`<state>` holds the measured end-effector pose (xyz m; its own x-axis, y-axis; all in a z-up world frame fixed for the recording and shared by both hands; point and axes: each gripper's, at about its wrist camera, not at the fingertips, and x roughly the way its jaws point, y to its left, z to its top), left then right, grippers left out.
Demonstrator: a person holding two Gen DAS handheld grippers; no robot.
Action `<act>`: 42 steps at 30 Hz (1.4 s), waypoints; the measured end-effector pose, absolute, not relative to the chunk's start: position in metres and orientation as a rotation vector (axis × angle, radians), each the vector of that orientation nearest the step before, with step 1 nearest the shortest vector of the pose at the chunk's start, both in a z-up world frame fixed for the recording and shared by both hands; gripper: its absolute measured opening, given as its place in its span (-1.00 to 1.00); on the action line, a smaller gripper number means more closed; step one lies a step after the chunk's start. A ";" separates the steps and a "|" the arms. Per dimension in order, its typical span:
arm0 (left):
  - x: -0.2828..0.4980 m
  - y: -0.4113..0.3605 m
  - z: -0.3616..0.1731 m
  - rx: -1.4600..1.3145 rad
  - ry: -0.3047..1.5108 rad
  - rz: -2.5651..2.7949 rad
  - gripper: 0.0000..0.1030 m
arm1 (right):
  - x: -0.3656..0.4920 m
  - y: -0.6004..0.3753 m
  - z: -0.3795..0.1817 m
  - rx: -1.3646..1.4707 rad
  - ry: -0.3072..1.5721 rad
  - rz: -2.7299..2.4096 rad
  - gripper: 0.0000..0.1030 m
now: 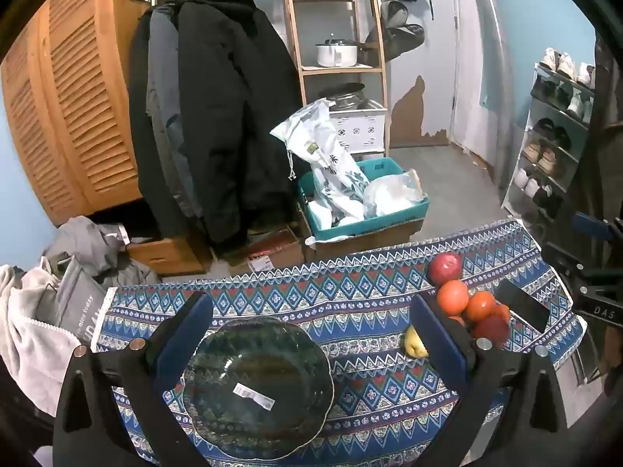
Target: Organize fruits
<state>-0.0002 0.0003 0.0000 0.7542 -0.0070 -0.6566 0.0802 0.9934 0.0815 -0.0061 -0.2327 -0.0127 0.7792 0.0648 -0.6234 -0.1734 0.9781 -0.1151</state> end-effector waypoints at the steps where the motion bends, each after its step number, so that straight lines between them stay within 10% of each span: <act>1: 0.000 0.000 0.000 0.109 0.715 -0.048 0.98 | -0.006 -0.232 -0.013 -0.171 0.664 0.129 0.64; 42: -0.002 0.000 -0.006 0.090 0.729 -0.064 0.98 | -0.007 -0.234 -0.016 -0.145 0.689 0.146 0.64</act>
